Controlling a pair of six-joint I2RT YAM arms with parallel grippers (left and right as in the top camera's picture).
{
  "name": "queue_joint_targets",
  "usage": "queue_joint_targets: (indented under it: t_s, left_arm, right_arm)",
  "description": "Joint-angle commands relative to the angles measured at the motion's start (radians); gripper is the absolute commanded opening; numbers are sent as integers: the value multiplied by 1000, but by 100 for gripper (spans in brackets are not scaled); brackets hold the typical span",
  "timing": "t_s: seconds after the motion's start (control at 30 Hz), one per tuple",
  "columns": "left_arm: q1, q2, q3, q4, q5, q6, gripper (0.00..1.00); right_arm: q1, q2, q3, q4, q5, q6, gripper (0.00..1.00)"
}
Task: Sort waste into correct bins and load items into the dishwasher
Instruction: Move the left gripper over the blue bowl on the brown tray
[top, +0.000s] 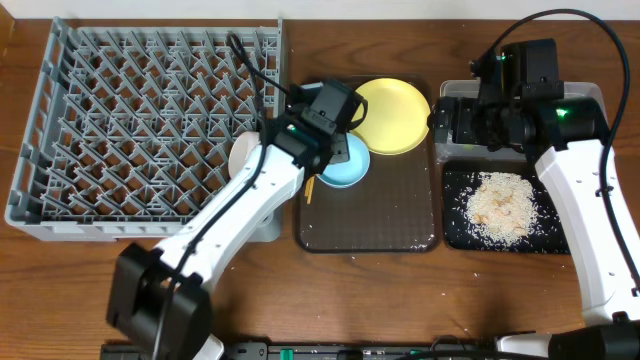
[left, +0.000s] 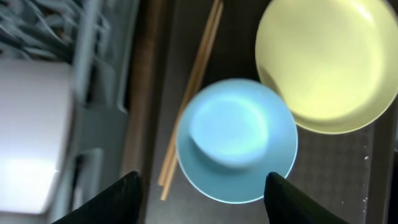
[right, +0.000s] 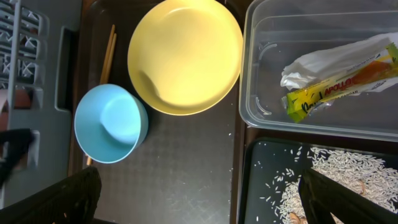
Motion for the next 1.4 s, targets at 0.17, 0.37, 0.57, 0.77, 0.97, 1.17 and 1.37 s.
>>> queue_joint_targets:
  t_s: [0.17, 0.37, 0.57, 0.77, 0.97, 1.17, 1.37]
  left_arm:
    - [-2, 146, -8, 63, 48, 9, 63]
    - [-11, 237, -8, 112, 95, 75, 63]
    - [-19, 271, -8, 119, 172, 100, 63]
    - [-40, 271, -8, 107, 319, 129, 63]
    - [-97, 271, -8, 103, 473, 143, 63]
    - [-113, 264, -4, 101, 465, 169, 63]
    - [-34, 218, 5, 50, 399, 173, 63]
  right_arm:
    - [-2, -6, -1, -1, 3, 0, 99]
    - [-2, -6, -1, -2, 3, 0, 99]
    - [-3, -6, -1, -2, 3, 0, 99]
    - [-2, -6, -1, -2, 3, 0, 99]
    - [-2, -6, -1, -2, 3, 0, 99]
    - [-2, -6, -1, -2, 3, 0, 99]
    - [-2, -6, -1, -2, 3, 0, 99]
